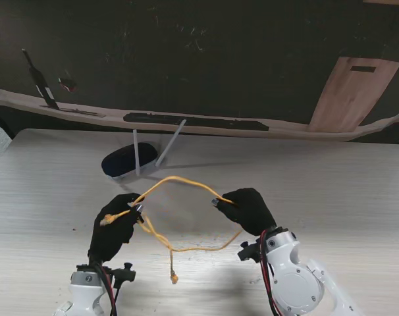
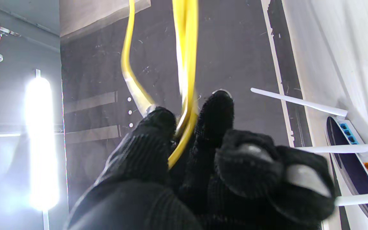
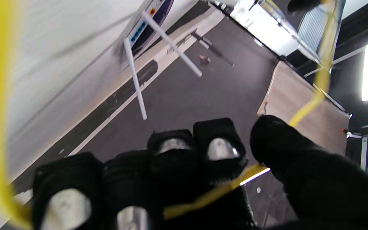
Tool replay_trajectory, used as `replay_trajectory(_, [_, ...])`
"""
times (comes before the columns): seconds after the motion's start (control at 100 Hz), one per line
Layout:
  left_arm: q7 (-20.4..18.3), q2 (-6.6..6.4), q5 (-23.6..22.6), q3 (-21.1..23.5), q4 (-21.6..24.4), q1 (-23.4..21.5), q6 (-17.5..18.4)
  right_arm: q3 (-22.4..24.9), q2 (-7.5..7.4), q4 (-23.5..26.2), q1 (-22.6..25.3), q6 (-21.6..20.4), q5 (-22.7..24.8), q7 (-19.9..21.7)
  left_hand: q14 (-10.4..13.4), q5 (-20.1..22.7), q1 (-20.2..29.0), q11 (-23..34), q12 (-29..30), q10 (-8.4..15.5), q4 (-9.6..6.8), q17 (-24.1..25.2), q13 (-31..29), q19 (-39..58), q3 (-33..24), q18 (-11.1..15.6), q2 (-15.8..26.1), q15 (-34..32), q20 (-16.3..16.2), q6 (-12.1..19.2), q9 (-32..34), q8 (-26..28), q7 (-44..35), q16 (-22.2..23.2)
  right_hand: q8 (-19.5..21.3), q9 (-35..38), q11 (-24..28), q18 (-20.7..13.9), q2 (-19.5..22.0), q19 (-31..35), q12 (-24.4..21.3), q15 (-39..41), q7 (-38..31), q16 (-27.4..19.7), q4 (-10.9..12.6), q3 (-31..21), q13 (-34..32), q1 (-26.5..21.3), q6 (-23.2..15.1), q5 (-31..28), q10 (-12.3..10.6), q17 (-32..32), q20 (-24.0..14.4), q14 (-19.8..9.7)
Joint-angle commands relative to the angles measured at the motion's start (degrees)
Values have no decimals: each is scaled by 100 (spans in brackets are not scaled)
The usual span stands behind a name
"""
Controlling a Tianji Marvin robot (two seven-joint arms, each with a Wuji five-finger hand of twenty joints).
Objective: Untangle the Ethernet cable and plug it into the router
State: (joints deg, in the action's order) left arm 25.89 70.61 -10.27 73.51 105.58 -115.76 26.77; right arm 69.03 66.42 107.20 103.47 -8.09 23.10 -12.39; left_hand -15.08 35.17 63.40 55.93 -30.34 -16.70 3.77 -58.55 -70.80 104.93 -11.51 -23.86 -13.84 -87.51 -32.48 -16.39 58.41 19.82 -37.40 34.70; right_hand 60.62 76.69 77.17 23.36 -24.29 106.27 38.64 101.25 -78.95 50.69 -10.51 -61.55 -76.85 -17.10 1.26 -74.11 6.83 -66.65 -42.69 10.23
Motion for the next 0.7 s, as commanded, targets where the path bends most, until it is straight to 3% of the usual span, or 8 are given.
replay_trajectory(0.0, [54, 24, -56, -17, 5, -20, -78, 101, 37, 1, 44, -47, 62, -129, -479, 188, 155, 151, -89, -44, -85, -257, -175, 1080, -29, 59, -109, -603, 66, 132, 136, 29, -434, 173, 67, 676, 1034, 193, 235, 1357, 190, 194, -260, 147, 155, 71, 193, 187, 133, -363, 964, -84, -106, -605])
replay_trajectory(0.11, [307, 43, -440, 12, -24, -26, -203, 273, 85, -38, 82, -99, 228, -424, -491, 35, 261, 313, -160, 37, -109, -256, -176, 1078, -125, 50, -180, -582, 99, 261, 195, 235, -1591, 185, 52, 674, 1055, 170, 293, 1370, 188, 199, -270, 161, 164, 120, 192, 198, 116, -363, 959, -87, -118, -626])
replay_trajectory(0.31, [690, 71, -946, 8, -94, 8, -392, 527, 50, 43, 226, -419, 45, -208, -593, -49, 229, 385, -227, 102, -108, -167, -172, 921, -236, -112, -237, -241, 154, 304, 160, 271, -1837, 59, -14, 674, 997, 230, 206, 1344, 140, 182, -187, 163, 181, 169, 194, 120, 151, -353, 1047, -79, -126, -546])
replay_trajectory(0.35, [693, 73, -945, 3, -108, 18, -349, 529, 40, 41, 230, -454, 85, -187, -815, -84, 217, 225, -184, 69, -100, 287, -138, 539, -297, -360, -260, 294, 73, 338, 55, 247, -1794, -124, -16, 674, 996, 234, 189, 1346, 137, 184, -186, 164, 183, 166, 193, 114, 151, -353, 1051, -79, -129, -555])
replay_trajectory(0.41, [801, 82, -1074, -11, -141, 42, -342, 523, 19, 46, 237, -490, 167, -136, -1197, -202, 35, -225, -33, -15, -57, 1404, 617, -677, -553, -727, -384, 1317, -877, 395, -265, 233, -1537, 30, -28, 674, 997, 234, 154, 1343, 133, 184, -166, 163, 187, 159, 194, 98, 156, -347, 1052, -80, -133, -557])
replay_trajectory(0.49, [1027, 84, -1419, 11, -221, 66, -378, 493, 4, 30, 216, -538, 331, -151, -1503, -471, -720, -1016, 158, -89, 23, 3233, 2152, -2353, -1152, -741, -491, 2843, -1249, 387, -1037, 209, -726, 117, -41, 674, 998, 233, 124, 1340, 130, 185, -143, 164, 195, 152, 194, 81, 159, -346, 1052, -80, -135, -562])
replay_trajectory(0.56, [1066, 77, -1534, 98, -232, 24, -294, 480, -2, 9, 190, -573, 484, -206, -1337, -797, -1664, -1800, 419, -71, -135, 4918, 3690, -3470, -1836, -314, -310, 4185, -828, 381, -2018, 184, 116, -154, -49, 673, 996, 228, 97, 1340, 126, 185, -128, 164, 203, 145, 193, 66, 157, -344, 1055, -81, -137, -569])
replay_trajectory(0.69, [1082, 66, -1675, 279, -227, -93, -55, 510, -21, 25, 177, -663, 677, -229, -953, -977, -2335, -2522, 760, -21, -160, 5892, 4890, -4522, -1948, 202, -461, 5310, 28, 506, -2954, 7, 675, -563, -65, 672, 980, 224, 108, 1337, 116, 183, -96, 163, 213, 152, 193, 45, 155, -341, 1068, -81, -137, -562])
